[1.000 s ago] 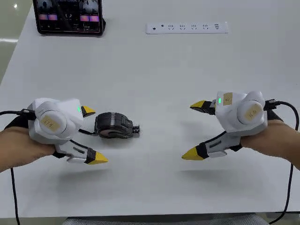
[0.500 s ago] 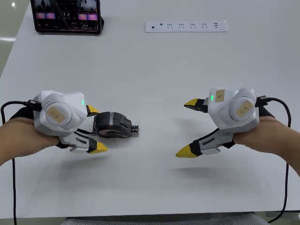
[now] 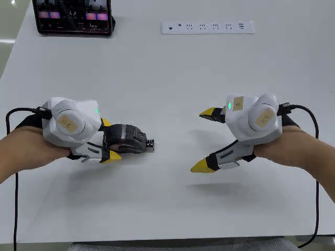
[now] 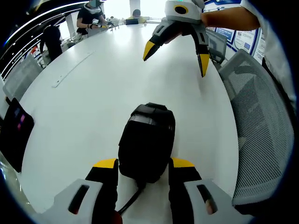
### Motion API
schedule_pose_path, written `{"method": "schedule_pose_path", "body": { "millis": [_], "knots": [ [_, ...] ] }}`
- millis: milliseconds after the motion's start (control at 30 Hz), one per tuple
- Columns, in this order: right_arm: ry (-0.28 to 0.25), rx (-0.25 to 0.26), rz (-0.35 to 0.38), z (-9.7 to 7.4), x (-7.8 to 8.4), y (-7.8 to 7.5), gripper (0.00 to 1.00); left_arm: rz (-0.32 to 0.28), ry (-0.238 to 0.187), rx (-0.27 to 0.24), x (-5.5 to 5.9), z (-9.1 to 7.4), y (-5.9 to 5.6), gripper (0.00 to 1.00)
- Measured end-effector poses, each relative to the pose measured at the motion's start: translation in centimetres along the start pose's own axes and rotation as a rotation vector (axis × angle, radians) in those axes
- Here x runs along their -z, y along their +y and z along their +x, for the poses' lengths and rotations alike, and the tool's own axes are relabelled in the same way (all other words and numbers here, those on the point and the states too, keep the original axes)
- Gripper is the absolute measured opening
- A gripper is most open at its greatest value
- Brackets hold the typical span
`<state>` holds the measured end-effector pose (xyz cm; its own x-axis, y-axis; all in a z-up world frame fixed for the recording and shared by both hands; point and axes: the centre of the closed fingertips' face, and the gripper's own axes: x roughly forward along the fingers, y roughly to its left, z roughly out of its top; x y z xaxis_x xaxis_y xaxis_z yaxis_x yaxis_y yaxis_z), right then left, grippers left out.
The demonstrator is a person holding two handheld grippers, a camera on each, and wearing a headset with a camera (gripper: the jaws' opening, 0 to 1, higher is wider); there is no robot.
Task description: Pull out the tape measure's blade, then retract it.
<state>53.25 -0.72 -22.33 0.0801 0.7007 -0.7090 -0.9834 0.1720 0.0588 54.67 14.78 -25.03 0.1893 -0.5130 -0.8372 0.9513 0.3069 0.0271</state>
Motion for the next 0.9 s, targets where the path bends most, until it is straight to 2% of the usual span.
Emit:
{"method": "schedule_pose_path", "body": {
  "millis": [367,600,900],
  "knots": [
    [-0.010,-0.011,0.006,0.8,-0.2,-0.2,0.78,0.000,0.006,0.008,0.1,0.4,0.2,0.30],
    [-0.028,-0.002,0.019,1.2,-0.4,-0.7,0.76,-0.001,0.015,0.015,0.1,0.5,0.1,0.29],
    [-0.052,-0.012,0.032,2.2,-0.9,-0.5,0.73,-0.029,0.032,0.028,0.3,0.5,0.0,0.29]
  ]
}}
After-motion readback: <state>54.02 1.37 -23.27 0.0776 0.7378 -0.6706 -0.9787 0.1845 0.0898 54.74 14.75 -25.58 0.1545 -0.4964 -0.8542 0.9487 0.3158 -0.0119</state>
